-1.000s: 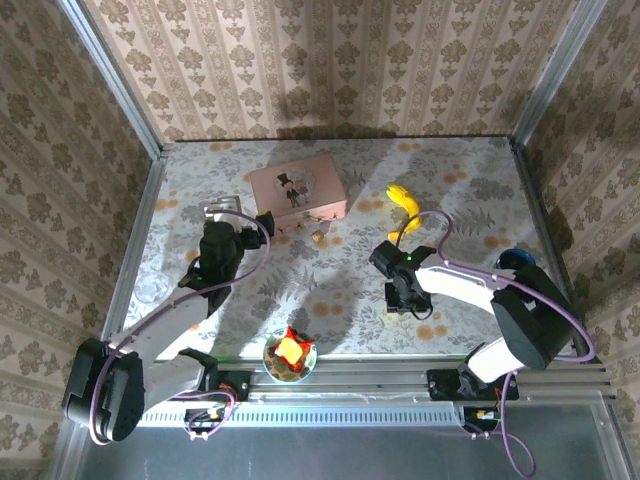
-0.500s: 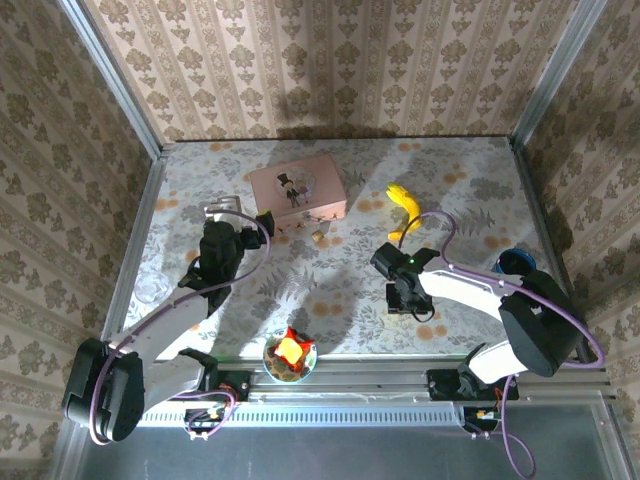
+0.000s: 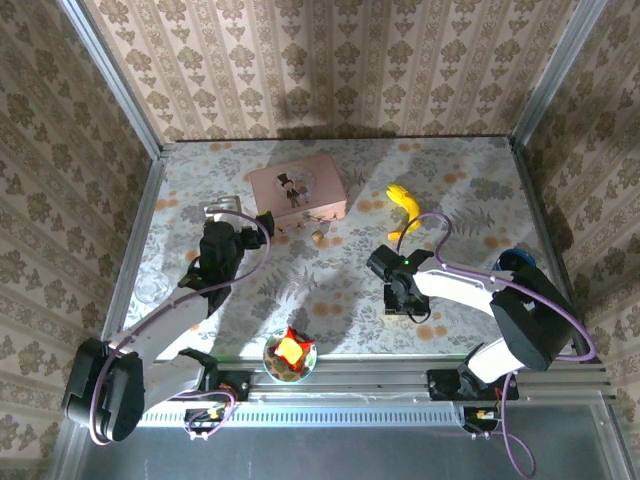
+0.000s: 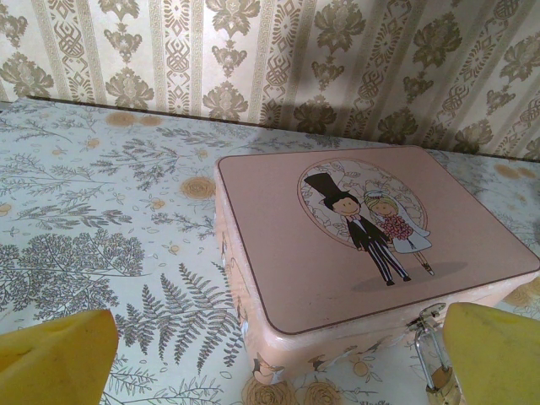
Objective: Unlock the padlock with the key
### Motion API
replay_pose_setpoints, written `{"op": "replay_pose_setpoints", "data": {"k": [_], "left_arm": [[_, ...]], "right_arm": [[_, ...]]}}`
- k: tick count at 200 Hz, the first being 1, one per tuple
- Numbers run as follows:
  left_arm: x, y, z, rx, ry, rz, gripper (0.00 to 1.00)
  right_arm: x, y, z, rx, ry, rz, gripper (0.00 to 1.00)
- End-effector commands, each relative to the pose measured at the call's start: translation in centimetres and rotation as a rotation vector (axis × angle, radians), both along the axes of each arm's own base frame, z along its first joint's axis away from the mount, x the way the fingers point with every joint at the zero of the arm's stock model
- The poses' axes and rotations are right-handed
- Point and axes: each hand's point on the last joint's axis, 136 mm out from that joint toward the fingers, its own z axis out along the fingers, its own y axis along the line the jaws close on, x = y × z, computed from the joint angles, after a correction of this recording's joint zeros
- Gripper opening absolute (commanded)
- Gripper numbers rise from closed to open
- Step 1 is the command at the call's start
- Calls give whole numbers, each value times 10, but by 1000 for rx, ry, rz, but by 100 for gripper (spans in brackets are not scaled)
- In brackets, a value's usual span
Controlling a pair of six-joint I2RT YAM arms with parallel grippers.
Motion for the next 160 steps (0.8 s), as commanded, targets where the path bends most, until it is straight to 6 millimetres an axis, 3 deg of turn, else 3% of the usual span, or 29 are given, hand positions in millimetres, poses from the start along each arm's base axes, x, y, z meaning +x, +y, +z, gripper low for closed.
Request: {"op": "replay_pose_setpoints", "data": {"k": [1,53,108,160], "left_arm": [[0,3,6,-15,-18,20,100],[1,2,7,-20,-19,15,100],[1,2,7,-22,-19,16,100],[1,1,8,-23,-20,14,100]], "right_arm": [[-7,-12,-1,-48,-2,-24,47],[-13,-20,4,-70,2,-26,44],[-10,-17,5,-49,-14,-35,35],[-5,-8,-2,-29,-16,-35,37]]}}
